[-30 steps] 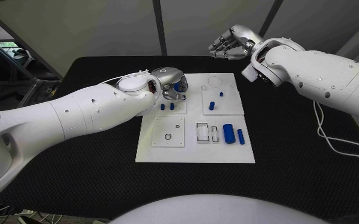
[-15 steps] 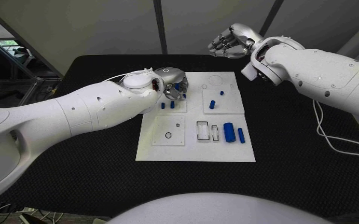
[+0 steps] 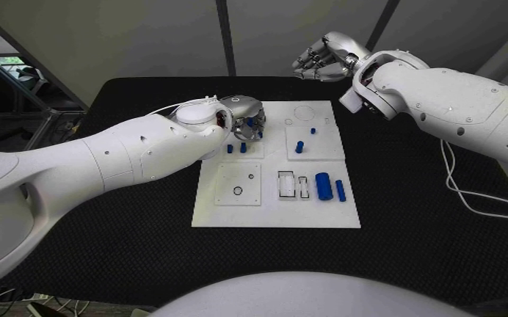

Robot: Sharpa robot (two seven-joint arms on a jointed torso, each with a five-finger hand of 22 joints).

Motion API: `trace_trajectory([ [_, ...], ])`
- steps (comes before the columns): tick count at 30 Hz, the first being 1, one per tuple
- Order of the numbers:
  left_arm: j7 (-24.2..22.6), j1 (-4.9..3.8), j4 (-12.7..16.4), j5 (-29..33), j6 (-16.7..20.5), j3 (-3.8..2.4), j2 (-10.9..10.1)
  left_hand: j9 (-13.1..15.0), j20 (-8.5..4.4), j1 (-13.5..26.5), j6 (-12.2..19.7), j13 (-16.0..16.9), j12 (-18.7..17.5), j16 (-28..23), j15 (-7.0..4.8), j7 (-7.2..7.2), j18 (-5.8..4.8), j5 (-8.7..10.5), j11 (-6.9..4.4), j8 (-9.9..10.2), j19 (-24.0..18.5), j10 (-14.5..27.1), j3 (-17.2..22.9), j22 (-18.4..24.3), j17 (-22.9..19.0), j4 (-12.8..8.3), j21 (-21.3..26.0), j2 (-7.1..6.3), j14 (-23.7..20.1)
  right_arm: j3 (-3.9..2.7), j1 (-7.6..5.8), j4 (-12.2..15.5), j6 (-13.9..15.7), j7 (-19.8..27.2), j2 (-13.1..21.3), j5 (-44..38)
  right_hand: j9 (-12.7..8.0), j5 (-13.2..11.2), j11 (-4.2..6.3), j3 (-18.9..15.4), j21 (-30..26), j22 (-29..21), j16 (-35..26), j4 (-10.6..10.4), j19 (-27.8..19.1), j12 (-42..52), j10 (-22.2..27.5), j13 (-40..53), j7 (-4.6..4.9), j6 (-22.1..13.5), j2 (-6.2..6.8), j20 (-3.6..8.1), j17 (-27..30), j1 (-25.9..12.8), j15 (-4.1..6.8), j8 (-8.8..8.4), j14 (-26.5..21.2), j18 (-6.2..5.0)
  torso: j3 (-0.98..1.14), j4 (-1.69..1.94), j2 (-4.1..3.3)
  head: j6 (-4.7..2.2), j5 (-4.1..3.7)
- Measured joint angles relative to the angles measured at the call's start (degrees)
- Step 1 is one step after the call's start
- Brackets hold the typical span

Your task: Assemble the parts on the task board

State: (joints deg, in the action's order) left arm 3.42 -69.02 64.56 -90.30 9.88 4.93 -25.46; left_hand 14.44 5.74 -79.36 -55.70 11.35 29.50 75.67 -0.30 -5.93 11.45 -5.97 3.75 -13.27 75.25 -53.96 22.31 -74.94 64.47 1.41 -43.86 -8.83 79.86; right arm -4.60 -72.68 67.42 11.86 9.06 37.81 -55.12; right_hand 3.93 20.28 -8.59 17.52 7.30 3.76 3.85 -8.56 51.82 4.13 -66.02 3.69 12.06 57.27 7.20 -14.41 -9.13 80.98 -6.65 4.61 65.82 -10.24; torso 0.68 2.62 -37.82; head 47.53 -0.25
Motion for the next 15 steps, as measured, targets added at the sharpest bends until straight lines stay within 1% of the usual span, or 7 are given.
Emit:
trace_trajectory([
  [3, -0.03, 0.04, -0.10, 0.04, -0.09, 0.00, 0.14, -0.11, 0.10, -0.26, -0.21, -0.19, -0.28, 0.45, -0.01, -0.21, 0.02, 0.00, -0.15, 0.01, 0.51, -0.66, 0.53, 0.00, 0.34, -0.28, -1.10, 0.26, 0.01, 0.00, 0.00, 0.00, 0.00, 0.00, -0.01, -0.01, 0.00, 0.00, 0.00, 0.00, 0.00, 0.00, 0.00, 0.00, 0.00, 0.00, 0.00, 0.00, 0.00, 0.00, 0.00, 0.00, 0.00, 0.00, 0.00, 0.00, 0.00, 0.00, 0.00, 0.00, 0.00, 0.04, -0.03],
  [4, -0.04, 0.05, -0.12, 0.07, -0.11, 0.00, 0.18, -0.17, 0.10, -0.26, -0.21, -0.26, -0.29, 0.46, -0.20, -0.21, 0.02, 0.00, -0.16, 0.22, 0.52, -0.66, 0.71, 0.00, 0.41, -0.39, -1.40, 0.26, 0.21, 0.00, 0.00, 0.00, 0.00, -0.01, -0.01, -0.01, 0.00, 0.00, 0.00, 0.00, 0.00, 0.00, 0.00, 0.00, 0.00, 0.00, 0.00, 0.00, 0.00, 0.00, 0.00, 0.00, 0.00, 0.00, 0.00, 0.00, 0.00, 0.00, 0.00, 0.00, 0.00, 0.08, -0.05],
  [6, -0.08, 0.10, -0.17, 0.18, -0.16, 0.00, 0.24, -0.24, -0.10, -0.49, -0.21, -0.42, -0.66, 0.83, -0.01, -0.21, 0.02, 0.00, -0.16, 0.34, 0.71, -0.66, 0.89, 0.00, 0.56, -0.57, -2.09, 0.49, 0.42, 0.00, 0.00, 0.00, -0.01, -0.01, -0.03, -0.02, 0.00, 0.00, 0.00, 0.00, 0.00, 0.00, 0.00, 0.00, 0.00, 0.00, 0.00, 0.00, 0.00, 0.00, 0.00, 0.00, 0.00, 0.00, 0.00, 0.00, 0.00, 0.00, 0.00, 0.00, 0.00, 0.15, -0.07],
  [10, -0.17, 0.15, -0.20, 0.55, -0.24, 0.00, 0.30, -0.49, -0.10, -0.49, -0.21, -0.80, -1.33, 1.06, 0.14, -0.21, 0.00, 0.00, 0.04, 0.80, 1.13, -0.85, 1.42, 0.01, 0.77, -0.78, -3.24, 0.49, 0.57, 0.00, 0.00, 0.03, -0.01, -0.02, -0.05, -0.03, -0.01, 0.00, 0.00, 0.21, -0.22, 0.00, 0.00, 0.21, 0.00, 0.00, 0.00, 0.00, 0.00, 0.00, 0.00, 0.00, 0.06, 0.00, 0.00, 0.00, 0.00, 0.00, 0.00, -0.01, -0.01, 0.29, -0.20],
  [14, -0.31, 0.23, -0.25, 0.99, -0.30, 0.00, 0.35, -0.65, 0.08, -0.49, -0.21, -1.00, -1.67, 1.24, -0.01, -0.21, -0.01, 0.00, 0.04, 1.13, 1.36, -0.85, 1.58, 0.01, 0.89, -0.94, -4.02, 0.49, 0.83, 0.00, 0.00, 0.04, -0.01, -0.03, -0.07, -0.05, -0.01, 0.00, 0.00, 0.21, -0.22, 0.00, 0.00, 0.21, 0.00, 0.00, 0.00, 0.00, 0.00, 0.00, 0.00, 0.00, 0.06, 0.00, 0.00, 0.00, 0.00, 0.00, 0.01, -0.01, -0.01, 0.34, -0.26],
  [15, -0.34, 0.25, -0.28, 1.09, -0.31, 0.01, 0.35, -0.74, -0.10, -0.49, -0.21, -1.08, -1.98, 1.24, -0.01, -0.21, -0.01, 0.00, 0.04, 1.24, 1.54, -0.85, 1.61, 0.01, 0.97, -0.97, -4.41, 0.49, 0.83, 0.00, 0.00, 0.04, -0.01, -0.03, -0.08, -0.05, -0.01, 0.00, 0.00, 0.21, -0.22, 0.00, 0.00, 0.21, 0.00, 0.00, 0.00, 0.00, 0.00, 0.00, 0.00, 0.00, 0.06, 0.00, 0.00, 0.00, 0.00, 0.00, 0.01, -0.01, -0.01, 0.36, -0.26],
])
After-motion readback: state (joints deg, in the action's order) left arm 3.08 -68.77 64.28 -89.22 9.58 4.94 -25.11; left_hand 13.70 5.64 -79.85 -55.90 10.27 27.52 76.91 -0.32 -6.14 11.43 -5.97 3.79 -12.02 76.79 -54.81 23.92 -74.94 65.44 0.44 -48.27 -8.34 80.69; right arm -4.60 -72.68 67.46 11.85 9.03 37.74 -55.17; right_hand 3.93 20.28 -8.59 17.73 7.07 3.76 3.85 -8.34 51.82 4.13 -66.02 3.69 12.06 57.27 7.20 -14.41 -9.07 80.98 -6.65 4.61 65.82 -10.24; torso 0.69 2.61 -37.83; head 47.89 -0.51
